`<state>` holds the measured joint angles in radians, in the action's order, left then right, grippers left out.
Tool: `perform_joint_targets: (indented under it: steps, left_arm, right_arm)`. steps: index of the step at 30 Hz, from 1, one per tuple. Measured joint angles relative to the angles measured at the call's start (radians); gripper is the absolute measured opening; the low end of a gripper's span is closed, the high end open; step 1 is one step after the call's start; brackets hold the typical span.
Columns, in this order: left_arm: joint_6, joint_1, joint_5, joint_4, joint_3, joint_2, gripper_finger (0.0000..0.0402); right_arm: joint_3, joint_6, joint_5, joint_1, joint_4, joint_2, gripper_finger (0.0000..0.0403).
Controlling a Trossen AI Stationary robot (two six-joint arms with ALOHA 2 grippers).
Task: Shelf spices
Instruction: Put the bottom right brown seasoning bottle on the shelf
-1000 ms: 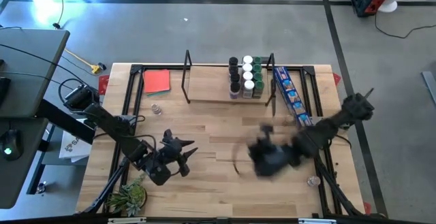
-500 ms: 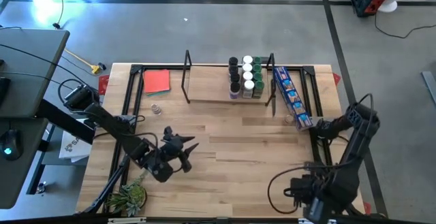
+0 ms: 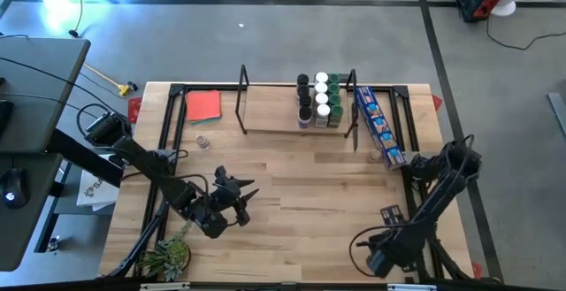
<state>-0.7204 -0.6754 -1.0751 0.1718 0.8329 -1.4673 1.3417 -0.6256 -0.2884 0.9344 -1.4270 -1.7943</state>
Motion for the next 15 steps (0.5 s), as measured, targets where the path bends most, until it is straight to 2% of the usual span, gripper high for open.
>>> perform_joint_targets:
  steps: [7, 15]
  left_arm:
    - [-0.007, -0.002, 0.027, -0.007, -0.001, -0.048, 0.0135]
    - [-0.009, 0.002, 0.028, -0.062, -0.001, -0.089, 0.0135]
  right_arm:
    - [-0.162, 0.058, -0.048, 0.02, 0.129, 0.015, 0.0275]
    - [-0.264, 0.035, -0.092, 0.021, 0.133, 0.016, 0.0275]
